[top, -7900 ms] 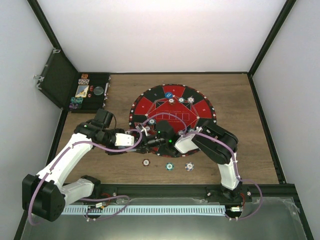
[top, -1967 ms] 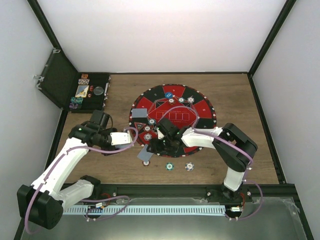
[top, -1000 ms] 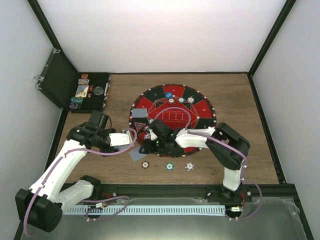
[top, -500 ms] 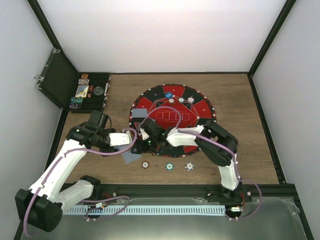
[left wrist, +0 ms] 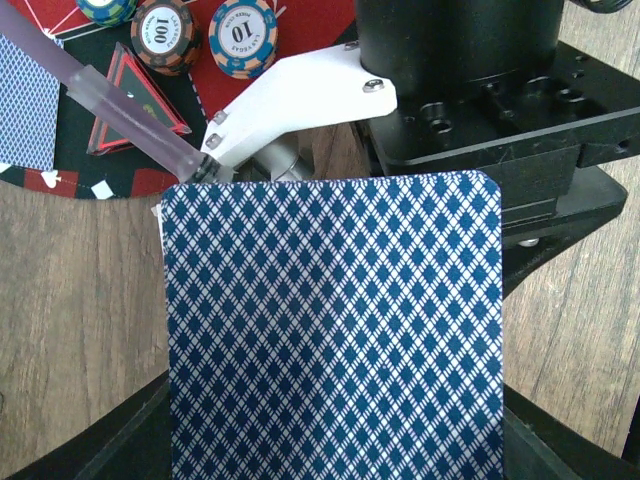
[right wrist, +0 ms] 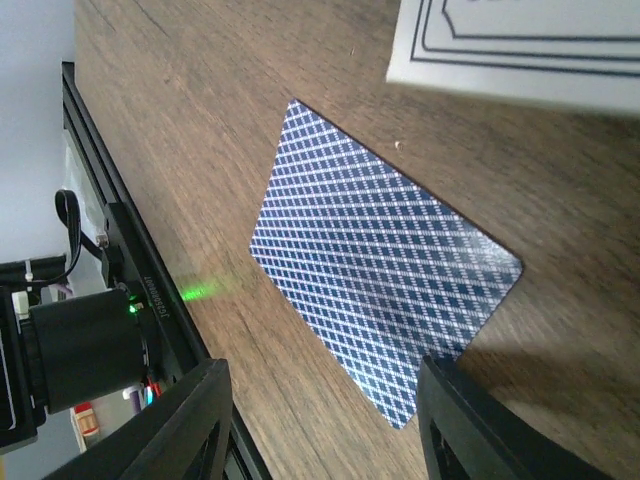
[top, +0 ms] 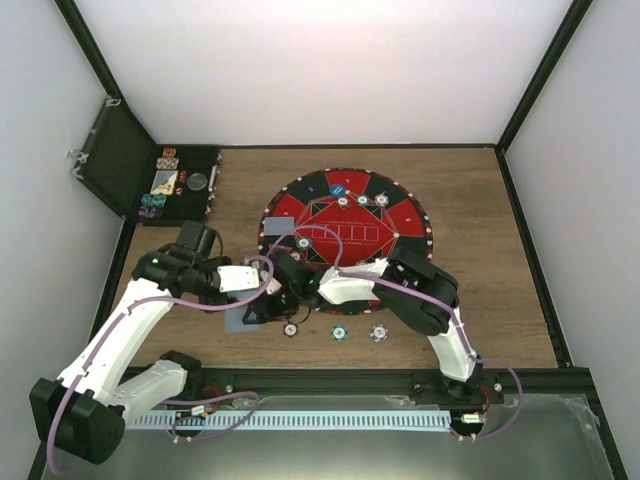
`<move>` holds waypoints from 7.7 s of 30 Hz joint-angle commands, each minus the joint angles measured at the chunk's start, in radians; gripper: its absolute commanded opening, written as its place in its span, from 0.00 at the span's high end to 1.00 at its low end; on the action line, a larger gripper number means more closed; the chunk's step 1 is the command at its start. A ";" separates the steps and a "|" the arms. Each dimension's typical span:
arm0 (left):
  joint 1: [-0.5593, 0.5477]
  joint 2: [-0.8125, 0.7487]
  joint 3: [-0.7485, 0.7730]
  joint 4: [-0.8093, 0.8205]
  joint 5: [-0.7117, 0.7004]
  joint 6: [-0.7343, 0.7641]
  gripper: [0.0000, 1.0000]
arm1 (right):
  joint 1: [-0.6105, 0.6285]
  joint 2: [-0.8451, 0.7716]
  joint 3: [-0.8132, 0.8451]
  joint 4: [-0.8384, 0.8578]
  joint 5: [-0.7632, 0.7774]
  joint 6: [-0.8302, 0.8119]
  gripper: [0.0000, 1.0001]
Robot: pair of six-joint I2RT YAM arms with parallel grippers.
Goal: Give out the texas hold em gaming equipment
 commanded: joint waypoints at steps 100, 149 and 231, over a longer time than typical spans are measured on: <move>0.002 -0.005 0.007 0.075 0.143 -0.044 0.93 | -0.144 0.023 -0.055 0.617 -0.395 0.427 0.41; 0.001 -0.009 -0.005 0.078 0.122 -0.043 0.94 | -0.283 -0.368 -0.306 0.350 -0.351 0.277 0.83; 0.001 -0.022 0.014 0.051 0.137 -0.093 0.93 | -0.440 -0.548 -0.247 0.013 -0.207 0.061 0.13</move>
